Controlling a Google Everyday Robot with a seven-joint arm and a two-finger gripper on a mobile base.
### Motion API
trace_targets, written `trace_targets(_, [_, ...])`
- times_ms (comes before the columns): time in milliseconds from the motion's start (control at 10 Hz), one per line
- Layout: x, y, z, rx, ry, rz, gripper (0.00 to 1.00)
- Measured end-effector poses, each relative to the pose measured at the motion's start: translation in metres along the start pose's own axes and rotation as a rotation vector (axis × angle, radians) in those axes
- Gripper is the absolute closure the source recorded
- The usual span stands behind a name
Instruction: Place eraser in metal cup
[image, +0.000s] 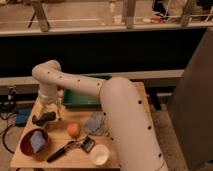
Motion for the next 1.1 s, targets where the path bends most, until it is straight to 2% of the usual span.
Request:
trace_targets(100, [-0.001,0.0,0.0,0.002,0.002,-0.002,0.21])
trace_targets(200, [-0.001,0.001,0.0,0.006,0.004,-0.012,0.26])
trace_targets(400, [-0.001,0.001,0.008,0.017,-0.001,-0.045,0.49])
trace_targets(700, [-0.001,0.003,0.015,0.023,0.002,-0.054,0.78])
trace_targets(800, [-0.002,0.004,0.016,0.021,0.003,-0.048,0.83])
trace_targets(900, [-0.002,0.003,0.013,0.022,0.004,-0.047,0.83])
trace_targets(1100, [-0.003,0.003,0.011,0.021,0.007,-0.049,0.67])
